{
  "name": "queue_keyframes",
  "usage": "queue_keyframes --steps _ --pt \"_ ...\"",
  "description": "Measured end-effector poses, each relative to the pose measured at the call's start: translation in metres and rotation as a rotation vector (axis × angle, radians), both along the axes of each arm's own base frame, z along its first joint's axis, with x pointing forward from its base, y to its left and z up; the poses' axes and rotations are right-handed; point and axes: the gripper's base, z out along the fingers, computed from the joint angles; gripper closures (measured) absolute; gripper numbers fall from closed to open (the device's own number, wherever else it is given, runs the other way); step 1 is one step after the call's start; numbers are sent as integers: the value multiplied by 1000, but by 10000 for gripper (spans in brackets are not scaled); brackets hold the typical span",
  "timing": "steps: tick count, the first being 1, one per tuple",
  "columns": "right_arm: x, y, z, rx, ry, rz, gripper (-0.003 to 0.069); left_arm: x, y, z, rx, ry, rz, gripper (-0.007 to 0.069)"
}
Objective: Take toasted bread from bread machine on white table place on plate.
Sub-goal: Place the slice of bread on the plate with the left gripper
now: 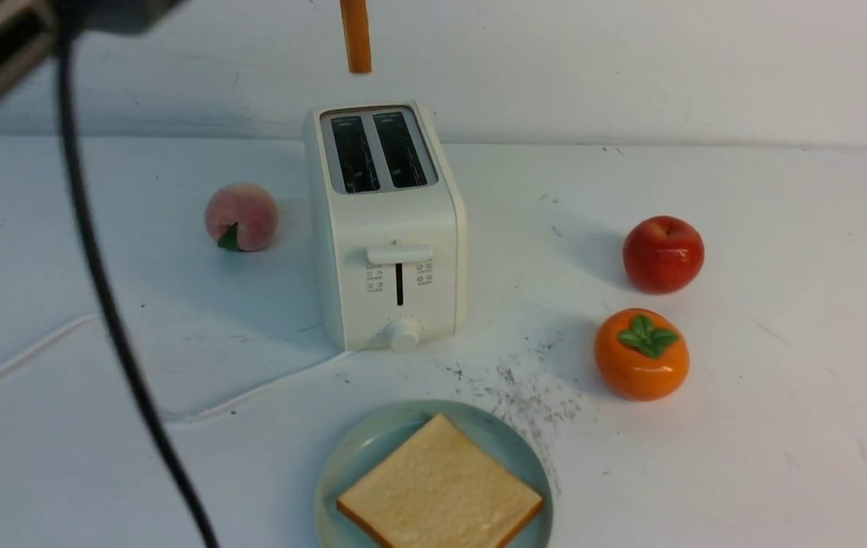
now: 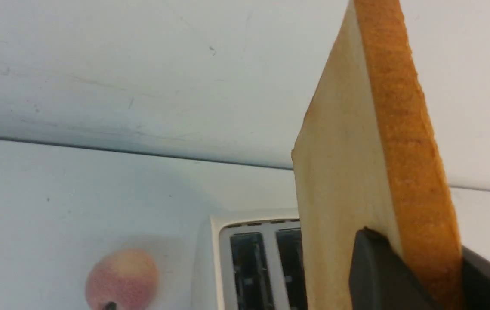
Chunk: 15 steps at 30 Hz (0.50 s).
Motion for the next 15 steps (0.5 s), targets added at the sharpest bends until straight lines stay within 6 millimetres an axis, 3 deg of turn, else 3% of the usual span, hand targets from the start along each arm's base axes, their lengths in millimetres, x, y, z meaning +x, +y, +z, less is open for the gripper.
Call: queue_keyframes --steps 3,7,10,11,14,15 --pt "1 1 2 10 -21 -1 592 -65 -2 37 26 19 -115 532" --pt "2 1 4 21 -44 -1 589 -115 -15 42 109 122 -311 532" --pt "3 1 4 23 -48 -1 586 -135 -33 28 156 189 -478 532" --pt "3 1 4 22 -48 -1 584 -146 -49 9 204 260 -597 532" --pt "3 1 4 23 -47 -1 582 -160 -73 -34 286 407 -726 532" --pt "3 1 3 20 -46 -2 580 -163 -80 -64 334 502 -747 532"
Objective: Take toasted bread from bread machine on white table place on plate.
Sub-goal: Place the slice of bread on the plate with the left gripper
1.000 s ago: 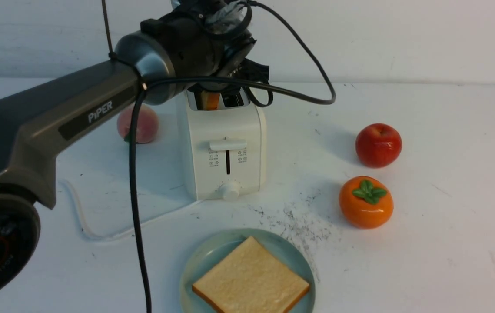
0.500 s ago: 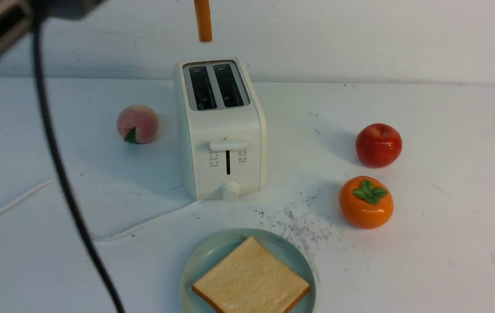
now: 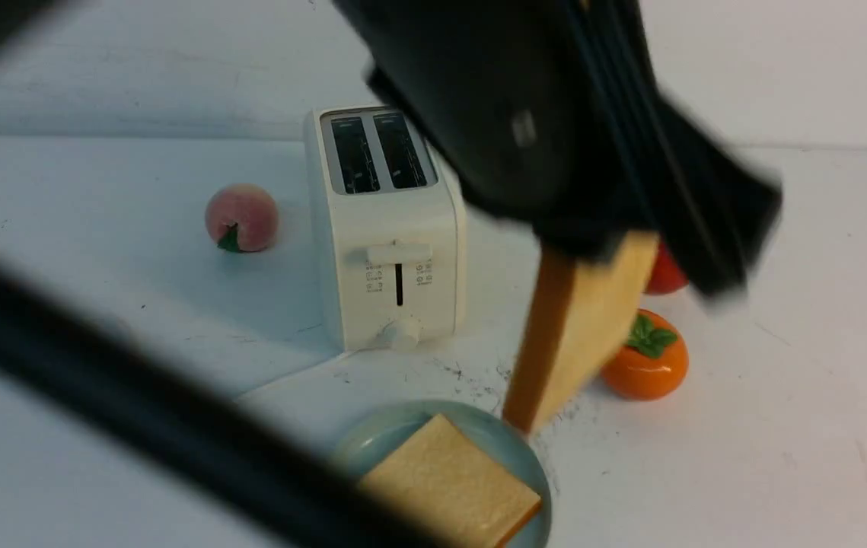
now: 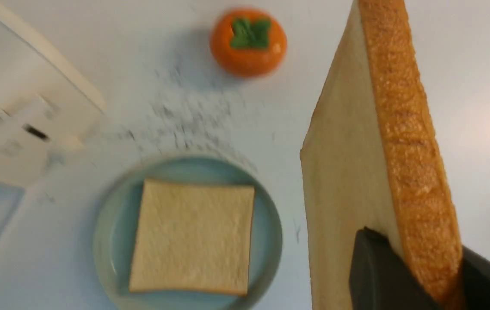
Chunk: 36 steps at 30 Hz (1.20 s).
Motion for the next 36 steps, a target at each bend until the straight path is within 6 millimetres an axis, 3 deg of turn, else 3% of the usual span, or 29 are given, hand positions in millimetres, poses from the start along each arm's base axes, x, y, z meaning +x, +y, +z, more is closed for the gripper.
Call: queue_keyframes --steps 5,8,16,23,28,36 --pt "-1 0 -1 -6 15 1 575 2 5 -61 176 105 80 532" --pt "-1 0 -2 -10 24 1 573 -2 16 -79 219 140 146 532" --pt "-1 0 -2 -7 22 2 565 -13 47 -66 22 41 169 532" --pt "-1 1 0 10 11 7 561 18 68 -94 -173 134 319 532" --pt "-1 2 0 22 15 13 555 26 71 -103 -279 178 292 532" --pt "-1 2 0 22 15 13 549 36 65 -115 -275 193 227 532"
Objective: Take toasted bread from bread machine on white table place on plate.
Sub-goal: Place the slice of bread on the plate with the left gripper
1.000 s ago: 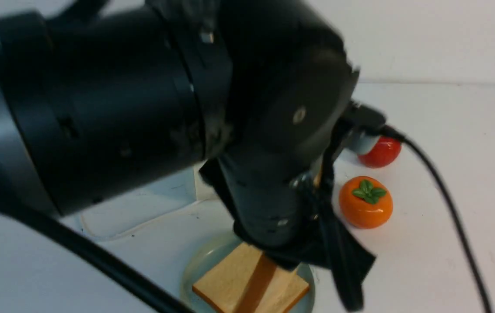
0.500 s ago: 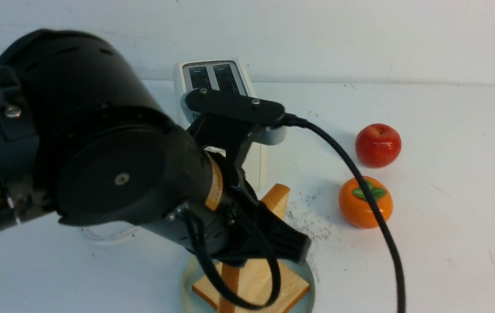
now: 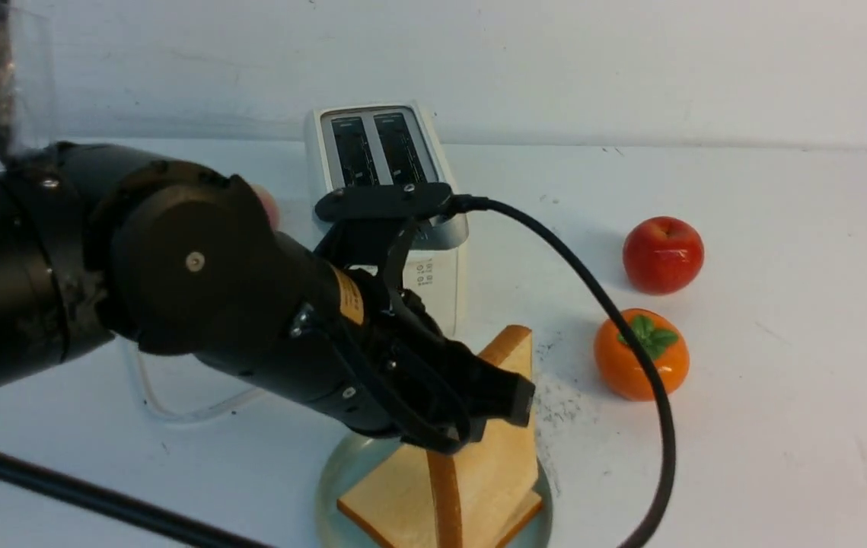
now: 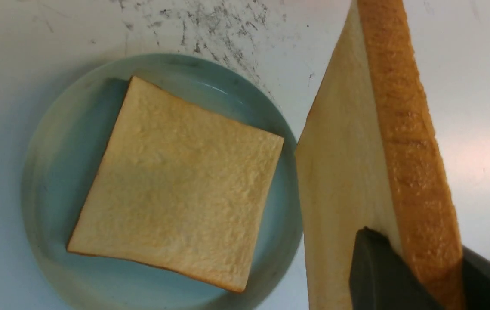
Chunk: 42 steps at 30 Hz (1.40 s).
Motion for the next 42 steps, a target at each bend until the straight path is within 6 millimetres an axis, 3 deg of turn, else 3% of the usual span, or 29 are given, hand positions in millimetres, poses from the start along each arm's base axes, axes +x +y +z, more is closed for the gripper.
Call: queue_keyframes --steps 8,23,35,40,42 --pt "-1 0 -1 -2 12 2 541 14 -14 -33 49 56 -10 532" --pt "-2 0 -2 -2 31 7 540 19 -16 -41 62 66 16 532" --pt "-2 1 -2 2 33 10 531 27 -5 -48 186 31 105 530" --pt "-2 1 -2 4 35 11 527 32 -4 -58 236 33 124 484" --pt "-2 1 -2 4 35 11 526 36 -5 -68 275 38 121 428"
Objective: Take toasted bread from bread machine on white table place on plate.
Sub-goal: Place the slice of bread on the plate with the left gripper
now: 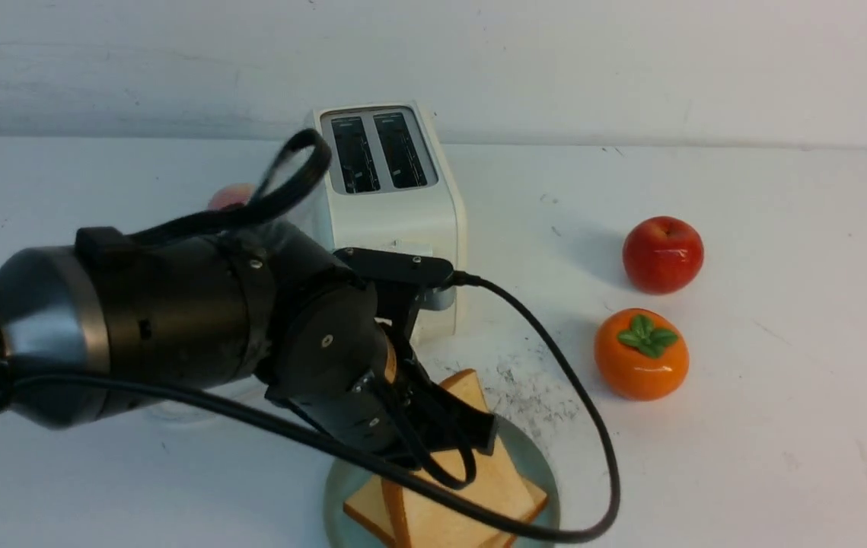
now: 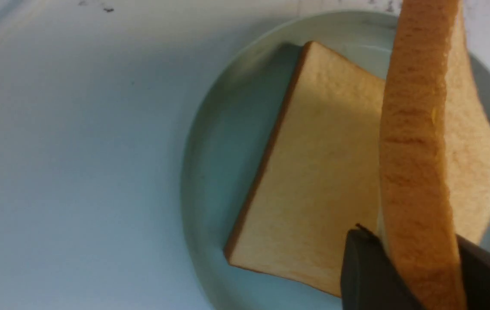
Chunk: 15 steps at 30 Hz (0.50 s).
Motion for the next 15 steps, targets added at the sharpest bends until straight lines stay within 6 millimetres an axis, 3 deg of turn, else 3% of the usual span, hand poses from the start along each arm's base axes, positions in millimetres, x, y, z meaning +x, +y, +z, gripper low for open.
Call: queue_keyframes --steps 7,15 --pt "0 0 0 -1 3 0 524 5 -4 -22 49 42 1 256" --pt "0 0 0 -1 3 0 519 7 -1 -23 102 19 -26 195"
